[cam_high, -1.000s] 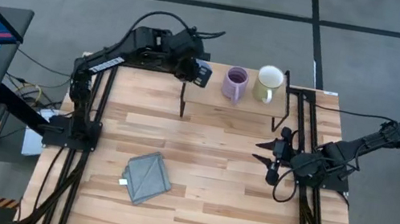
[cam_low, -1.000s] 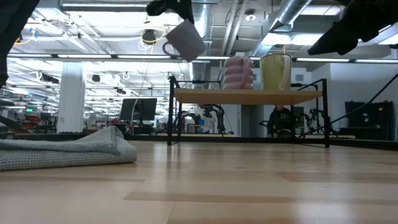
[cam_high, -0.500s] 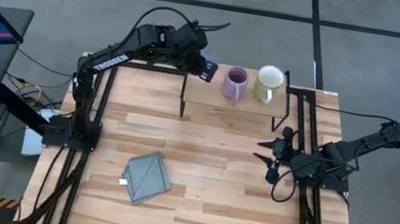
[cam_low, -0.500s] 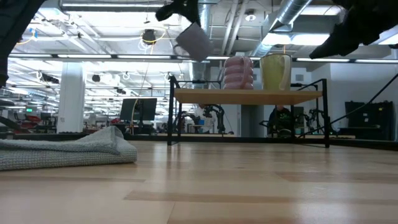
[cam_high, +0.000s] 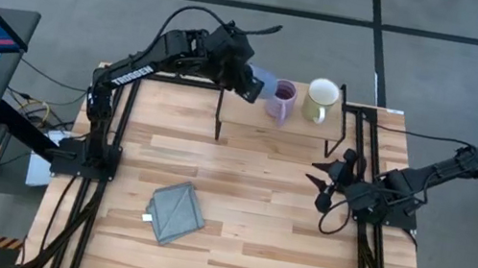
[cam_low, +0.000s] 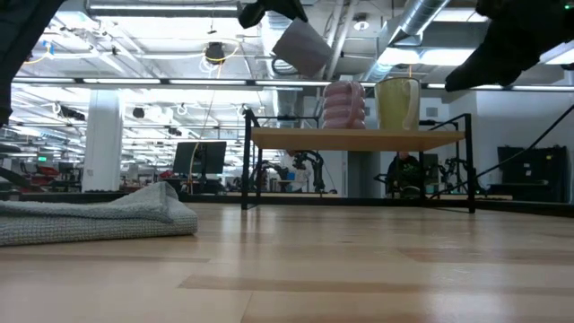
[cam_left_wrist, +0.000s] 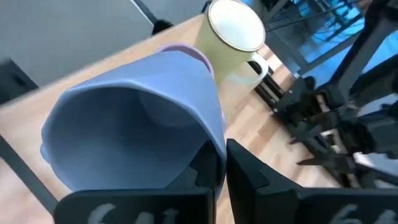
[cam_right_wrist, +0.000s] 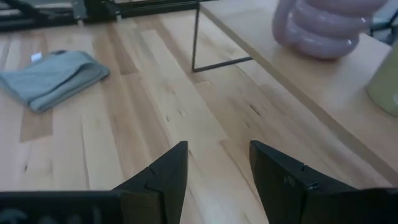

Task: Stack small to large cups/mugs on shelf
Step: Put the blue mug on the shelf

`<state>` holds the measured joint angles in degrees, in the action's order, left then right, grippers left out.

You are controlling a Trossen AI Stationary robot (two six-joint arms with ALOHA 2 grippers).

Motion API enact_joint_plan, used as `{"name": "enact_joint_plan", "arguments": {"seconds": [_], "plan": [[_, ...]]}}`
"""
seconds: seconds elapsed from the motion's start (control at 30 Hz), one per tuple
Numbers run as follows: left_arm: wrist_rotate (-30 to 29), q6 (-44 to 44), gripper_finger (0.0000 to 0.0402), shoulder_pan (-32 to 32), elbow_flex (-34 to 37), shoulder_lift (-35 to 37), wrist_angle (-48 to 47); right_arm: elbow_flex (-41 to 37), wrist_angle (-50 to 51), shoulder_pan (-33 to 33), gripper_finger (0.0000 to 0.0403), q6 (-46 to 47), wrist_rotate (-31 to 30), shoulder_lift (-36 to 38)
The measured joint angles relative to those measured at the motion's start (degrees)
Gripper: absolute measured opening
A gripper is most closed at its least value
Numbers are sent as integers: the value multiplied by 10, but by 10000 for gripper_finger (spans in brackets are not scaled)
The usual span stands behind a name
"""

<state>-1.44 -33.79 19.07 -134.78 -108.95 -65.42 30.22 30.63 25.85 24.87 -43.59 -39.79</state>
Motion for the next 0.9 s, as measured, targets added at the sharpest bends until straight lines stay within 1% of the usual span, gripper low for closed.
{"name": "enact_joint_plan", "arguments": {"seconds": [0.07, 0.13, 0.33, 0.43, 0.57, 0.8, 0.9], "plan": [[9, -22, 0, 3, 0, 0, -3, 0, 0, -8, 193, 12, 0, 0], [1, -35, 0, 3, 0, 0, -5, 0, 1, -16, 193, 21, 1, 0], [-57, -62, 0, 3, 0, 0, -39, 0, 3, -31, 193, 10, 20, 0], [-76, -75, 0, 2, 0, 0, -48, 0, 3, -32, 193, 4, 28, 0], [-72, -77, 0, 0, 0, -1, -42, 0, 2, -32, 193, 2, 30, 0], [-61, -60, 0, -2, 2, -50, -43, 0, 2, -32, 193, 2, 30, 0], [-49, -59, 0, 3, 1, -55, -51, 0, 2, -32, 193, 2, 31, 0]]}}
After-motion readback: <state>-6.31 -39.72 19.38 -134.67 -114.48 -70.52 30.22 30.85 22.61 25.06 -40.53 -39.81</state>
